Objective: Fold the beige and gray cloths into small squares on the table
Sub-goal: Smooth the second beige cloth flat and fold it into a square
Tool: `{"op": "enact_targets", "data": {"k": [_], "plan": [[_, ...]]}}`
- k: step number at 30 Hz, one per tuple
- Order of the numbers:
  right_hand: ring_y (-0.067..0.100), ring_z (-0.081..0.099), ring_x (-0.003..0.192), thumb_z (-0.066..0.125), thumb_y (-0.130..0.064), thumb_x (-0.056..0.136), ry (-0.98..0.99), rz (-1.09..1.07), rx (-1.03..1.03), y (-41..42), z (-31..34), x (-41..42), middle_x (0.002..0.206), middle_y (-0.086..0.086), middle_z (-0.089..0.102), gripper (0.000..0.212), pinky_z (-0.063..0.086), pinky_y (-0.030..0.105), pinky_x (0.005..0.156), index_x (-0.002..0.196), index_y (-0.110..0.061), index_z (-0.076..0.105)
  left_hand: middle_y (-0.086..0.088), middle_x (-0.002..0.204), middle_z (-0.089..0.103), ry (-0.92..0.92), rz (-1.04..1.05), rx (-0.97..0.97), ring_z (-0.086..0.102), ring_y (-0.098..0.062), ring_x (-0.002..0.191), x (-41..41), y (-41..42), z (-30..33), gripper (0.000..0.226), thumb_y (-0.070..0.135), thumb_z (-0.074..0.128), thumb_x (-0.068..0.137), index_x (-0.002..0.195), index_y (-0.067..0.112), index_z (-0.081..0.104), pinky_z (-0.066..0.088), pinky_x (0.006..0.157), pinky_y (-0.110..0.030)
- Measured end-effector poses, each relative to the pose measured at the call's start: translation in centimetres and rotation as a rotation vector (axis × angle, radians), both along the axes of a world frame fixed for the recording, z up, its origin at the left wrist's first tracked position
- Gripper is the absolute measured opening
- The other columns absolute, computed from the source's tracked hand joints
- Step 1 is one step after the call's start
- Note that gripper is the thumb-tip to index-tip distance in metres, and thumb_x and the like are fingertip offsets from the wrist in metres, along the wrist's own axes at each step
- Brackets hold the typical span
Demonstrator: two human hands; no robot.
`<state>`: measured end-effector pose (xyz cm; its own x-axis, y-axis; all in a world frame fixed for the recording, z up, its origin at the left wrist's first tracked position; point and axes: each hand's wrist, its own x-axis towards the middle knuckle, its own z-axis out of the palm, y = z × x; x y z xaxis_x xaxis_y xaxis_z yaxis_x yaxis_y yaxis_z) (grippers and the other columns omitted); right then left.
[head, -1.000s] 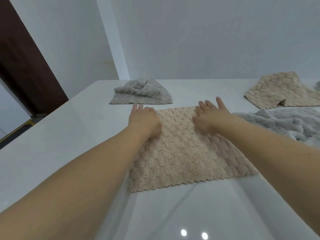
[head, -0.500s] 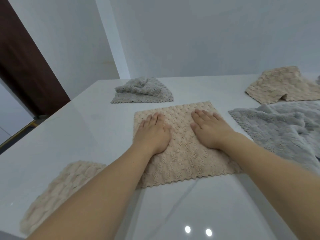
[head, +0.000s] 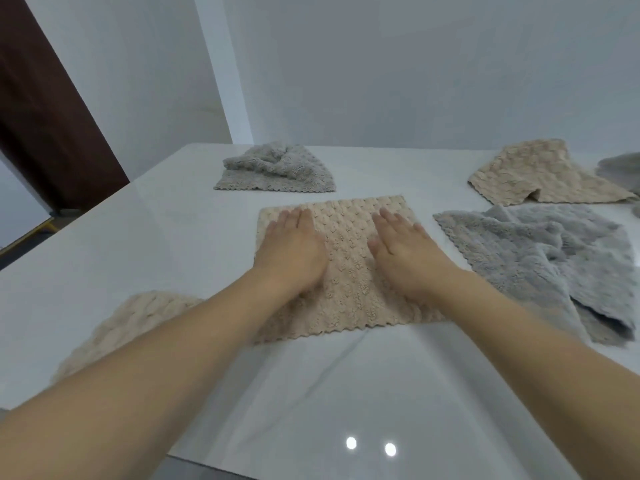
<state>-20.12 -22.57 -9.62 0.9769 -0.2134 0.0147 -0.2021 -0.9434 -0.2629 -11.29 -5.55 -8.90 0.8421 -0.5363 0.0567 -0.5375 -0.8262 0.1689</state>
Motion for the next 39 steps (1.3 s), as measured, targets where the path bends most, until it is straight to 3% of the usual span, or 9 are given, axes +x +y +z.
{"op": "enact_targets", "data": {"k": [3,9,13,20,23,25,29,33,39], "plan": [[0.013,-0.005,0.148,0.010,-0.042,0.103,0.068,0.061,-0.019,1.2,-1.6,-1.2,0.162,-0.006,-0.004,0.056,-0.004,0.036,0.120,0.155,-0.022,0.003,-0.005,0.163,0.008,0.043,-0.127,-0.023,0.003,-0.019,0.150,-3.1,0.4,-2.5,0.059,0.040,0.019,0.104,0.155,0.012,0.011,0.002,0.122,-0.040],[0.010,-0.007,0.148,0.008,-0.045,0.102,0.097,-0.014,-0.091,-1.2,-2.1,-2.8,0.161,-0.010,-0.006,0.057,-0.005,0.035,0.120,0.155,-0.025,0.001,0.001,0.164,-0.001,0.063,-0.035,0.071,-0.003,-0.017,0.150,-2.2,2.4,-2.9,0.060,0.043,0.013,0.103,0.156,0.015,0.005,-0.004,0.121,-0.039],[0.014,-0.008,0.148,0.008,-0.044,0.102,0.156,-0.075,-0.055,-1.6,-1.5,-3.6,0.162,-0.005,-0.007,0.058,-0.004,0.039,0.120,0.155,-0.021,0.001,-0.009,0.163,0.001,-0.174,-0.013,0.276,0.000,-0.027,0.150,-2.6,4.0,-1.1,0.060,0.034,0.019,0.102,0.154,0.008,0.006,-0.004,0.121,-0.044],[0.014,0.000,0.149,0.024,-0.037,0.103,-0.050,0.096,-0.011,2.3,0.4,-4.7,0.162,-0.002,0.002,0.056,-0.001,0.034,0.120,0.155,-0.018,0.011,-0.004,0.145,0.037,0.010,-0.188,0.023,0.038,-0.027,0.129,-6.0,4.8,1.4,0.045,0.033,0.036,0.100,0.141,0.015,0.035,0.038,0.104,-0.043],[0.020,0.021,0.142,0.039,-0.034,0.099,-0.009,0.161,0.002,3.1,0.7,-5.4,0.155,0.001,0.024,0.052,0.016,0.030,0.115,0.147,-0.016,0.029,0.004,0.131,0.044,0.013,-0.217,0.060,0.041,-0.020,0.117,-7.2,4.6,0.9,0.042,0.046,0.043,0.090,0.124,0.021,0.042,0.043,0.094,-0.040],[0.021,0.036,0.124,0.046,-0.035,0.089,-0.019,0.142,-0.020,2.5,0.6,-6.4,0.132,-0.001,0.039,0.041,0.028,0.030,0.104,0.128,-0.021,0.043,0.006,0.120,0.041,-0.046,-0.267,0.078,0.039,-0.017,0.109,-7.6,5.0,1.0,0.043,0.050,0.048,0.083,0.115,0.022,0.042,0.044,0.087,-0.036],[0.016,0.034,0.101,0.038,-0.044,0.069,0.087,0.130,-0.063,1.5,1.1,-8.0,0.103,-0.007,0.037,0.038,0.026,0.025,0.086,0.103,-0.028,0.043,0.005,0.107,0.041,-0.060,-0.363,0.160,0.043,-0.016,0.099,-7.7,5.5,1.4,0.028,0.036,0.049,0.080,0.105,0.022,0.044,0.044,0.080,-0.032],[0.016,0.037,0.105,0.055,-0.037,0.077,0.127,0.182,-0.104,1.4,2.0,-7.9,0.109,-0.006,0.043,0.036,0.035,0.027,0.093,0.110,-0.027,0.045,0.002,0.107,0.050,-0.115,-0.360,0.230,0.051,-0.020,0.099,-7.5,4.9,1.7,0.018,0.017,0.044,0.085,0.103,0.019,0.048,0.046,0.078,-0.035],[0.019,0.043,0.108,0.048,-0.015,0.081,0.142,0.216,-0.198,2.1,2.6,-8.0,0.114,-0.002,0.048,0.031,0.036,0.026,0.086,0.111,-0.023,0.045,-0.002,0.099,0.058,-0.122,-0.300,0.256,0.056,-0.025,0.090,-7.8,4.1,2.1,0.013,0.013,0.043,0.086,0.093,0.018,0.053,0.037,0.065,-0.030]]}}
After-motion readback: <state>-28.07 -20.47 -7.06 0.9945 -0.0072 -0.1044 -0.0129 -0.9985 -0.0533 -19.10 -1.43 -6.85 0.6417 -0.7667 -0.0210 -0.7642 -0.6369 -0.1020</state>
